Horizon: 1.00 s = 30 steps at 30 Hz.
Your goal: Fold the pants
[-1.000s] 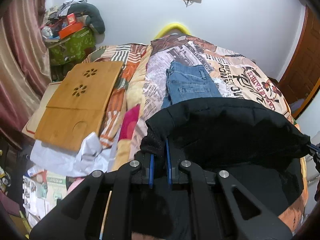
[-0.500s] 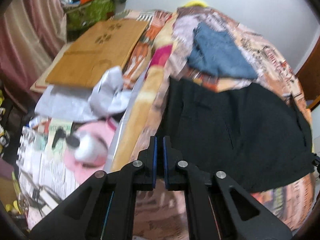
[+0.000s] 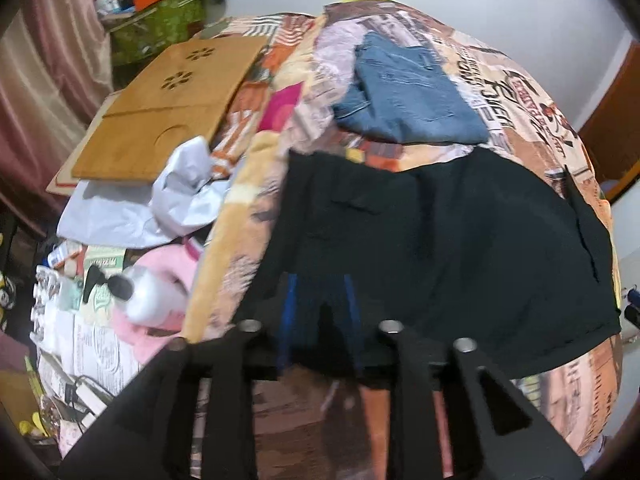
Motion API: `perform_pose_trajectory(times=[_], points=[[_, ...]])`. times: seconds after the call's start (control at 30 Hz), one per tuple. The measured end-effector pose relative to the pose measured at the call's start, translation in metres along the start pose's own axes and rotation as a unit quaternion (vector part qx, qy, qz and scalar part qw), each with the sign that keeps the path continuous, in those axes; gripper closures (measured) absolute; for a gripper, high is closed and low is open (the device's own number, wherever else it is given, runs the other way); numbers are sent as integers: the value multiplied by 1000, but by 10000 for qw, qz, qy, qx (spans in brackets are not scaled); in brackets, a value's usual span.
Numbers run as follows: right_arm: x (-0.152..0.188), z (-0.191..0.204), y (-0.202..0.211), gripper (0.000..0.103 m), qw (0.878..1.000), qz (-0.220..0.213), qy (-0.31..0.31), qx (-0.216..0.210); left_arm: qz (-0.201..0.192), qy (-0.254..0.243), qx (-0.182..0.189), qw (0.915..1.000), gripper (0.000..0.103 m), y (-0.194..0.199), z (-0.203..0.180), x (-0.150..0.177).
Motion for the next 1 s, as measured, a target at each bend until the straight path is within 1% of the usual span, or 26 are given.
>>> perform_pose_trajectory(times=[0.03, 0.07, 0.1, 0.13, 0.23, 0.3, 0.37, 0.4, 0.43, 0.5, 0.6, 0.7, 1.0], points=[[-3, -6, 3, 61, 10000, -62, -40, 54, -31, -58, 8, 10000, 56, 0, -7, -5], [-6, -12, 6, 59, 9998, -118, -92, 107, -61, -90, 19, 9999, 51, 0, -12, -8], [-10, -18, 9, 57, 9997, -160, -138, 138, -109, -130, 51, 9998, 44, 1, -19, -13], [-13, -24, 11, 56, 9995, -217, -186, 165, -174, -175, 105, 9996, 41, 2, -28, -20], [-26, -42, 12, 51, 9983, -350, -314, 331, -270, -266, 236, 9990, 36, 1, -49, -36], [-37, -57, 6, 51, 9972, -400, -452, 448, -307, -331, 267, 9986, 33, -2, -64, -47], [-46, -69, -1, 51, 9965, -413, -538, 495, -313, -403, 237, 9984, 25, -7, -75, -56], [-50, -75, -5, 51, 9960, -406, -585, 538, -314, -486, 219, 9981, 18, -12, -83, -62], [-55, -83, -13, 50, 9954, -381, -651, 592, -329, -555, 223, 9977, 14, -15, -89, -66], [-63, -95, -23, 51, 9945, -347, -740, 648, -329, -658, 216, 9971, 14, -22, -97, -72], [-76, -113, -41, 50, 9928, -293, -926, 698, -187, -804, 294, 9962, 14, -41, -115, -82], [-87, -123, -59, 50, 9917, -234, -1054, 704, -72, -845, 381, 9957, 14, -61, -127, -89], [-114, -120, -127, 50, 9927, 178, -1148, 337, 224, -1196, 441, 9916, 14, -110, -160, -96]])
Point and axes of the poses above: each gripper's, at about its wrist camera, not at the fingertips, and y roughly against the way its jaws point, z to its left, x to its underside, the point moved 8 cm from there along -y, roughly the way its jaws point, and after that the axes turned 12 degrees about x, right-handed, at the moved point
